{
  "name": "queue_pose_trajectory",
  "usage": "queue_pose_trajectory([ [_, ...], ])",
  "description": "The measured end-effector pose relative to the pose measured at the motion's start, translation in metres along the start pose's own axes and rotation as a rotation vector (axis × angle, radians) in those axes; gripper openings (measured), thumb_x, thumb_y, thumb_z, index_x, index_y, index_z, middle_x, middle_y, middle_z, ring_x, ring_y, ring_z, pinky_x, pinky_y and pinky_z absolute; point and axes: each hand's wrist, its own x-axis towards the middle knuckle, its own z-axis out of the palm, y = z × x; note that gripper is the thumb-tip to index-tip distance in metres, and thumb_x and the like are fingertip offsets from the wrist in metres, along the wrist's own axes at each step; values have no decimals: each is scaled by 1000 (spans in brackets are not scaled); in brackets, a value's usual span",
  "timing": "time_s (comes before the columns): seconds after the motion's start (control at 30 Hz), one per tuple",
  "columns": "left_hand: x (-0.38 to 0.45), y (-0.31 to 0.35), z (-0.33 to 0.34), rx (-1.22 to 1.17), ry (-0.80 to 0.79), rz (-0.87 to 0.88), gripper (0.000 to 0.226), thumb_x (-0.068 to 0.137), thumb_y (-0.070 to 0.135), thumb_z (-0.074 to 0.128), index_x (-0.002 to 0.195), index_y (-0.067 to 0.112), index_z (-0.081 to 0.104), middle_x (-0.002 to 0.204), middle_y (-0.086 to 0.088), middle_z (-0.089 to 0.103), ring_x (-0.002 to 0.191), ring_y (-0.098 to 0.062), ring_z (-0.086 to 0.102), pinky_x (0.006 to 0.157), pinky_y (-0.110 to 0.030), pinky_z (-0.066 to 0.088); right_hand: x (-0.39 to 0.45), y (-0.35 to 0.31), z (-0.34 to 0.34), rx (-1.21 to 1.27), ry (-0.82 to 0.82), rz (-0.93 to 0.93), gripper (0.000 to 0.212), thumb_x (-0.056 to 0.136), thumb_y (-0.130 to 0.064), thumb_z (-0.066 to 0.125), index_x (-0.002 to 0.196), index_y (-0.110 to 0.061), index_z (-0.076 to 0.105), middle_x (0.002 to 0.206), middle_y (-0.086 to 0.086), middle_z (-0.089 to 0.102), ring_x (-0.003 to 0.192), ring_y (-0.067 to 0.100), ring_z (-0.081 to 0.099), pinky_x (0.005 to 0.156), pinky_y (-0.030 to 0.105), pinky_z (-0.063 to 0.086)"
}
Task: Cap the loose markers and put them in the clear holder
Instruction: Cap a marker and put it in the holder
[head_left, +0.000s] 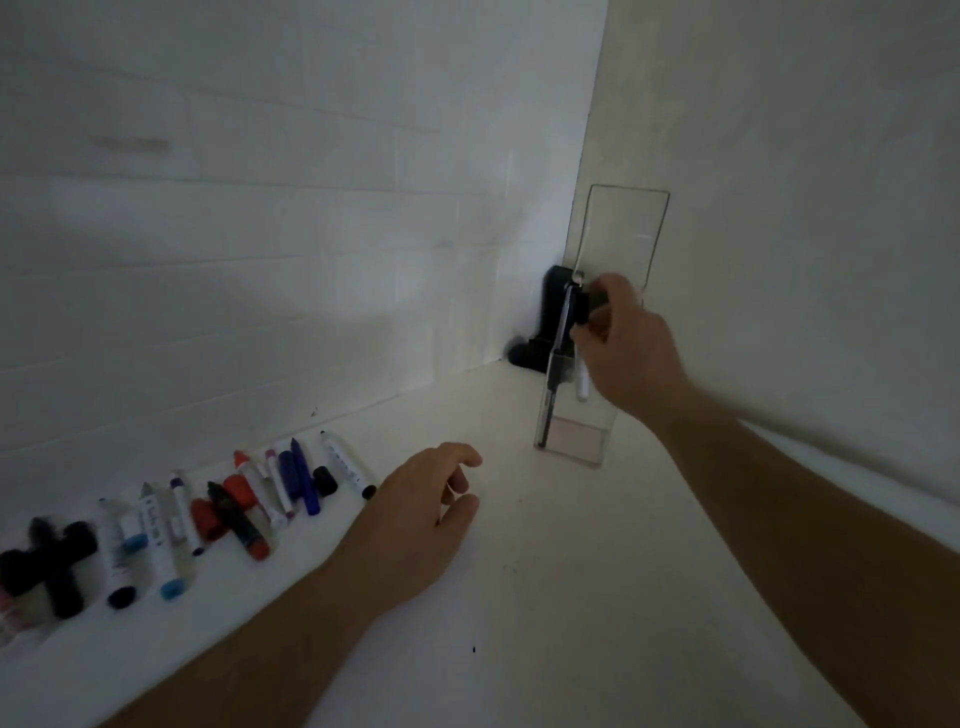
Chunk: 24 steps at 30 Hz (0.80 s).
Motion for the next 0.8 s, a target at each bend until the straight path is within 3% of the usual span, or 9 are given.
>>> queue_pose_trajectory([
  [0.13,-1,1,-2,7,-7,11,30,97,26,56,121,44,49,99,21,54,92,-2,55,73,-16,47,-4,9,20,-327,-67,14,36,101,-38,41,136,-39,36,102,9,60,97,30,55,89,48,40],
  [0.23,-1,1,-2,17,-12,8,31,97,25,56,120,45,49,100,21,54,94,-2,55,74,-17,47,-12,13,25,-374,-59,-26,38,102,-42,32,139,-36,37,99,7,59,100,27,53,93,48,36],
  [0.43,-1,1,-2,55,-32,21,31,97,25,56,120,45,49,101,23,53,97,-1,54,77,-18,49,-20,18,29,-394,-37,-76,43,93,-40,47,135,-30,41,99,2,63,104,25,54,96,49,37],
  [0.57,0,1,-2,60,-40,17,30,97,24,56,119,45,49,100,23,52,95,0,53,77,-18,49,-20,21,28,-442,-57,-94,44,94,-43,49,136,-31,47,103,2,65,111,24,52,97,48,37],
  [0.7,0,2,-3,69,-53,10,30,97,23,56,118,44,50,100,22,54,95,0,53,78,-19,50,-19,20,26,-403,-85,-86,48,93,-40,51,140,-31,43,104,0,64,114,25,52,99,49,37],
  [0.8,0,2,-4,67,-55,3,29,96,23,56,116,44,52,100,22,55,96,-1,54,77,-19,49,-24,13,23,-413,27,-145,53,89,-36,57,140,-29,45,119,-1,61,120,27,48,100,51,36],
])
